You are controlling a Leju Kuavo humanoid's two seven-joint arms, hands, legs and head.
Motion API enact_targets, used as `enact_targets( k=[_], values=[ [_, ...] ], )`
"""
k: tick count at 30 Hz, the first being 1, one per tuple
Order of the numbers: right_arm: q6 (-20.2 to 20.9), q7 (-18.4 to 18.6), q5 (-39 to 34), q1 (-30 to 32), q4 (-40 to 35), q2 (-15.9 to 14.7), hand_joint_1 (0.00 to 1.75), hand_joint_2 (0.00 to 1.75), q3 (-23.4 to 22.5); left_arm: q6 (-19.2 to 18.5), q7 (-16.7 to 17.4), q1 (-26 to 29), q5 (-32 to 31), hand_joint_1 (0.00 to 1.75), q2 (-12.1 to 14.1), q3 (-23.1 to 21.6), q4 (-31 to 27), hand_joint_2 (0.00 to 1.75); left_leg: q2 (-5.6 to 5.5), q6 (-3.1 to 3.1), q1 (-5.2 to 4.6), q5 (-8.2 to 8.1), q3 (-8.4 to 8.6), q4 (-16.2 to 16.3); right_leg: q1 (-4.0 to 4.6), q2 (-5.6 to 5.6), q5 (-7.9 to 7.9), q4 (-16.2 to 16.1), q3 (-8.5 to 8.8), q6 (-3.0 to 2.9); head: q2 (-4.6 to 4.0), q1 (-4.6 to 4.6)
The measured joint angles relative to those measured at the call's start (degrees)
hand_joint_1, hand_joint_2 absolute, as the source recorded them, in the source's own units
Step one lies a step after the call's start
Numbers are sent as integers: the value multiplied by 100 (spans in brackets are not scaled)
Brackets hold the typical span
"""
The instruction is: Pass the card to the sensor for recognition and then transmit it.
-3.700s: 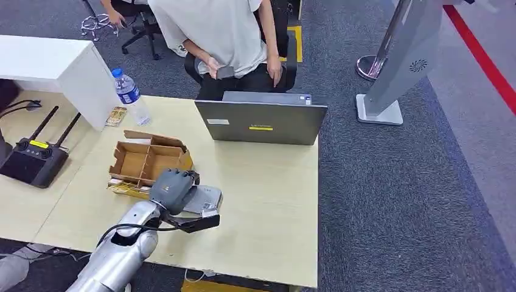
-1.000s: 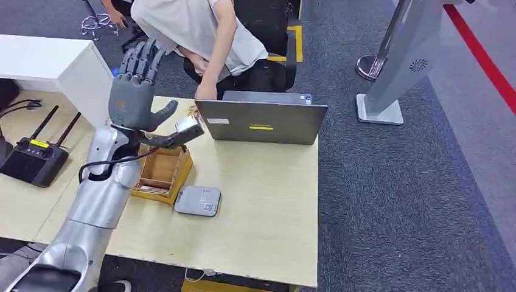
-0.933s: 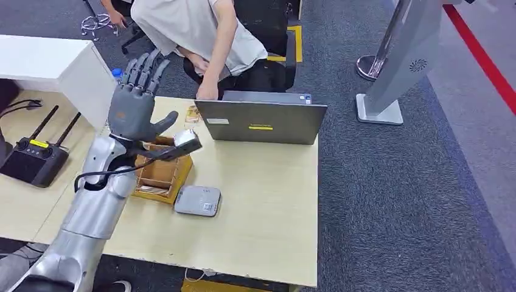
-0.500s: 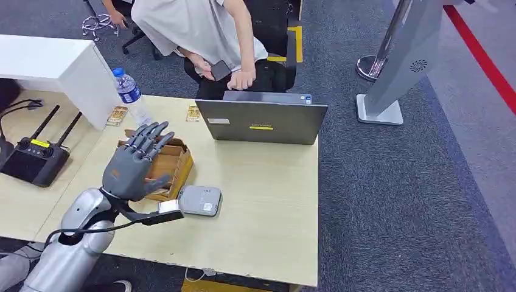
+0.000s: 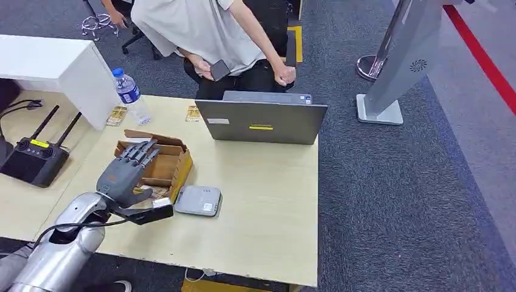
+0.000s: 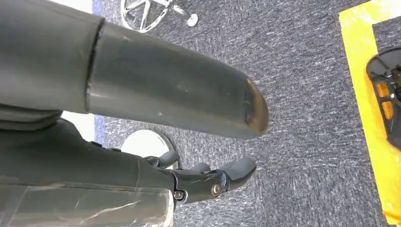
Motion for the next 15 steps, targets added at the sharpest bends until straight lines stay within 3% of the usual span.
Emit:
enact_targets(
  k=[11, 15],
  values=[
    [7, -20, 2, 0, 0, 0, 0, 0, -4, -70, -4, -60, 20, 0, 28, 0, 236, 175, 0, 0, 0, 0, 0, 0, 0, 0, 0, 0, 0, 0, 0, 0],
    [0, -20, 9, 2, 0, 0, 0, 0, -15, 186, -116, -40, 44, 0, -2, 9, 269, 175, 0, 0, 0, 0, 0, 0, 0, 0, 0, 0, -1, 0, 0, 0]
  ],
)
